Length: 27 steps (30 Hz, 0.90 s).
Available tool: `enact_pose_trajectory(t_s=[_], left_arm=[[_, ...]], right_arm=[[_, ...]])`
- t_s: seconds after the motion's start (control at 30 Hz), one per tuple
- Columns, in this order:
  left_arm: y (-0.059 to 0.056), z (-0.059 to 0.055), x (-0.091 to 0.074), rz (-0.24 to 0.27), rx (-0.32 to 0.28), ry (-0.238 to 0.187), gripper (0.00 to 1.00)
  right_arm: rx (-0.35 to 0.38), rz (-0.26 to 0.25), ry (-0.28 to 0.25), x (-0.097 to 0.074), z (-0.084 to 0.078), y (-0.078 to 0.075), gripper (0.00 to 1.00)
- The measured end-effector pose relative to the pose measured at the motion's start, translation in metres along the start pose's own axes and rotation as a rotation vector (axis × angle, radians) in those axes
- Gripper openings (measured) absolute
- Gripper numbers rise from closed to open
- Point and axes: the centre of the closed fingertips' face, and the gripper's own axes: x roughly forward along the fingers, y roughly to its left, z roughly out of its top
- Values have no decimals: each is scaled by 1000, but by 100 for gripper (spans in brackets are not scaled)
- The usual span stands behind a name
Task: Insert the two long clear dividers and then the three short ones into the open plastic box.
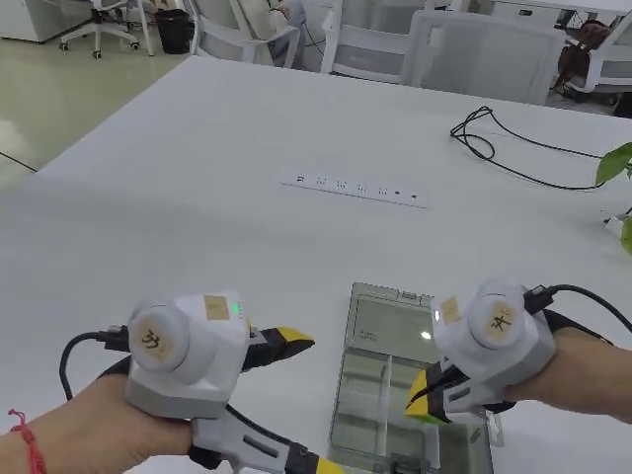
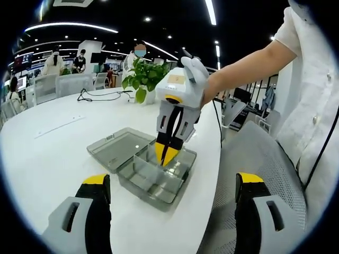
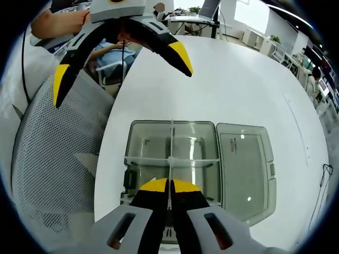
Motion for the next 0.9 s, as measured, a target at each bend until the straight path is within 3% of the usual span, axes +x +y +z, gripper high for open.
enact_pose_trajectory(t_s=[0.2, 0.47, 0.73, 0.9], left_arm=[[3, -2, -3, 11, -4, 5, 100], [7, -3, -8, 27, -6, 9, 100], [8, -1, -11, 34, -6, 7, 100], [7, -1, -12, 34, -8, 6, 100]], right_arm=[[48, -24, -46, -13, 3, -3, 11], [123, -77, -119, -47, 0, -15, 16], [166, -122, -99, -80, -42, -18, 25], [190, -122, -33, -94, -87, -9, 29]])
